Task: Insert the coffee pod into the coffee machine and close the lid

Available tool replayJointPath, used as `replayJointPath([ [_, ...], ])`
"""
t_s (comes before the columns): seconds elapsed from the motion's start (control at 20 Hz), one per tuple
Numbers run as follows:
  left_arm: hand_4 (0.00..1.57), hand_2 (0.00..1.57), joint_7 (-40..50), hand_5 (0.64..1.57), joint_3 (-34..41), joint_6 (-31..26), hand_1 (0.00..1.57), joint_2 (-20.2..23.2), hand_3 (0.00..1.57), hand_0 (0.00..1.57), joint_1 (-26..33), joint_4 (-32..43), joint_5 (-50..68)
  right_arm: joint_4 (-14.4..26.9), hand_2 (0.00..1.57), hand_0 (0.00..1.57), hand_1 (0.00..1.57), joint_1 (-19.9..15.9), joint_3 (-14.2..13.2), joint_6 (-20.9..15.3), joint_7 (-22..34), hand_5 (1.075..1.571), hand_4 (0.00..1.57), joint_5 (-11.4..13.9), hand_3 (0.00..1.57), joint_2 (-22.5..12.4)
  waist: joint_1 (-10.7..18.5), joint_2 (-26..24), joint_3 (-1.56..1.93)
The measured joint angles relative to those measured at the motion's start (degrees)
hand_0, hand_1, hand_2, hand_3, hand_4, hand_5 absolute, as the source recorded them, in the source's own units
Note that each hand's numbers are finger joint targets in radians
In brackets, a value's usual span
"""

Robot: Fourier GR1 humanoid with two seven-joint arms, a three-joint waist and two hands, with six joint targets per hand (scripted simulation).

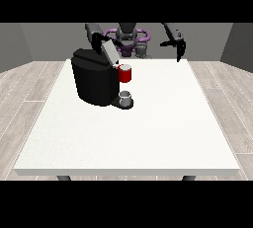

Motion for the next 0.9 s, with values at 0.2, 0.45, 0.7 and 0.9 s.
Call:
replayJointPath([
  [0.2, 0.38, 0.00, 0.12, 1.571, -0.60, 0.51, 0.00, -0.48, 0.00, 0.00, -0.82, 0.01, 0.17, 2.54, 0.00, 0.00, 0.00, -2.94, -1.71, 0.10, -1.06, 1.571, 0.43, -0.91, 0.00, -0.86, 0.16, 1.11, -0.19],
  [0.45, 0.36, 0.00, -0.18, 1.571, 0.02, 0.57, 0.00, 0.23, 0.00, 0.00, -2.14, 1.07, 0.82, 3.33, 0.00, 0.00, 0.00, -5.28, -2.66, 0.33, -2.02, 1.571, 0.24, -1.55, 0.00, -1.74, 0.62, 2.64, -0.45],
  [0.7, 0.35, 0.00, -1.44, 1.571, 0.40, 0.80, 0.00, 0.82, 0.00, 0.00, -3.57, 2.90, 0.94, 4.12, 0.00, 0.00, 0.00, -6.90, -2.12, -0.31, -1.81, 1.571, 0.44, -0.62, 0.00, -1.71, 0.66, 3.42, -0.50],
  [0.9, 0.38, 0.00, -2.73, 1.571, 0.93, 0.49, 0.00, 1.59, 0.00, 0.00, -4.93, 4.75, 1.27, 4.83, 0.00, 0.00, 0.00, -8.65, -1.36, -1.03, -2.57, 1.571, 0.44, 0.06, 0.00, -0.75, 0.87, 4.38, -0.38],
])
